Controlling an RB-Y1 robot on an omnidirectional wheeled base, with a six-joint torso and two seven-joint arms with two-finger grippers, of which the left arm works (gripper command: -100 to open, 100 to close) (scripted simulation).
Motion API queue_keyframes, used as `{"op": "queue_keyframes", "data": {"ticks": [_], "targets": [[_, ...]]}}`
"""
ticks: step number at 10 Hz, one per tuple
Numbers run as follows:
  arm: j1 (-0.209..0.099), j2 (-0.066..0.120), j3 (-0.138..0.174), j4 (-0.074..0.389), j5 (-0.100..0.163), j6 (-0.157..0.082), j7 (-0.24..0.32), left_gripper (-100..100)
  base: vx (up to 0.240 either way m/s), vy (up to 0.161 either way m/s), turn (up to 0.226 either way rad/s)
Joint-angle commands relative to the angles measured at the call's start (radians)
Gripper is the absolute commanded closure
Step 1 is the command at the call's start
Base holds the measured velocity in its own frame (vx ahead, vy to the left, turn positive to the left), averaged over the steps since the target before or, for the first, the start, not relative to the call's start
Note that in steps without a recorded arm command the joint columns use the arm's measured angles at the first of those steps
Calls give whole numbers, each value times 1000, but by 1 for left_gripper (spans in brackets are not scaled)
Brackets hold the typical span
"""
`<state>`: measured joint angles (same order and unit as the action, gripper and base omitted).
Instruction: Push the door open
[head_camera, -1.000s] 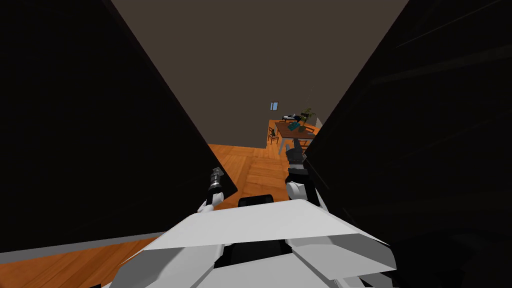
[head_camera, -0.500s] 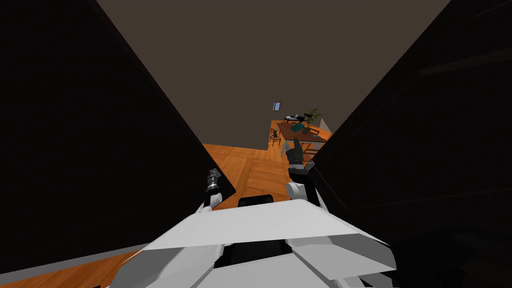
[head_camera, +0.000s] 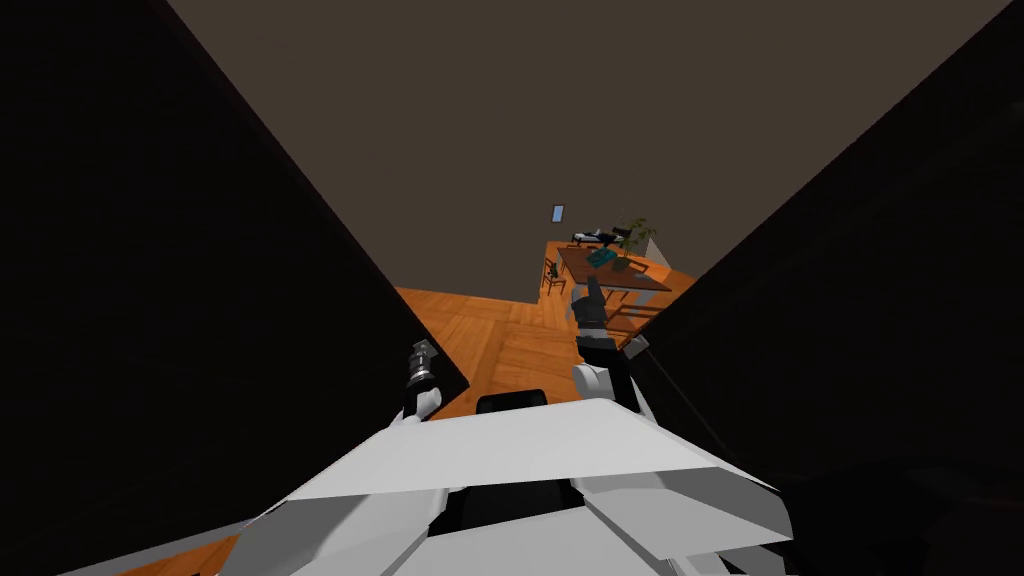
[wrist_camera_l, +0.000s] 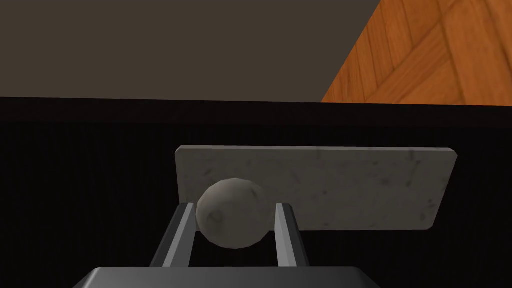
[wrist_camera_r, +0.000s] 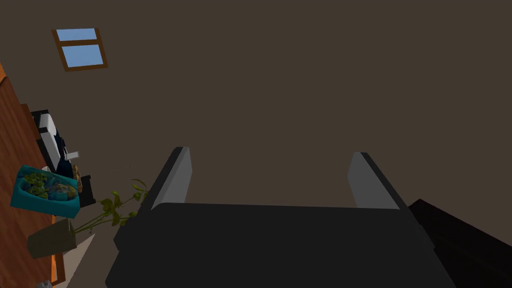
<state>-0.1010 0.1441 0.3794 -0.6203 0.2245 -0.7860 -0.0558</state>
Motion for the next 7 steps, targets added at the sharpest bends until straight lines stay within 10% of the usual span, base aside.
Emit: {"op": "queue_keyframes", "data": {"ticks": [1,7], "targets": [[-10,8,18,13,10,-14,-6,100,187,6,40],[-1,18,87,19,51,-20,-33,100,219,19,45]]}}
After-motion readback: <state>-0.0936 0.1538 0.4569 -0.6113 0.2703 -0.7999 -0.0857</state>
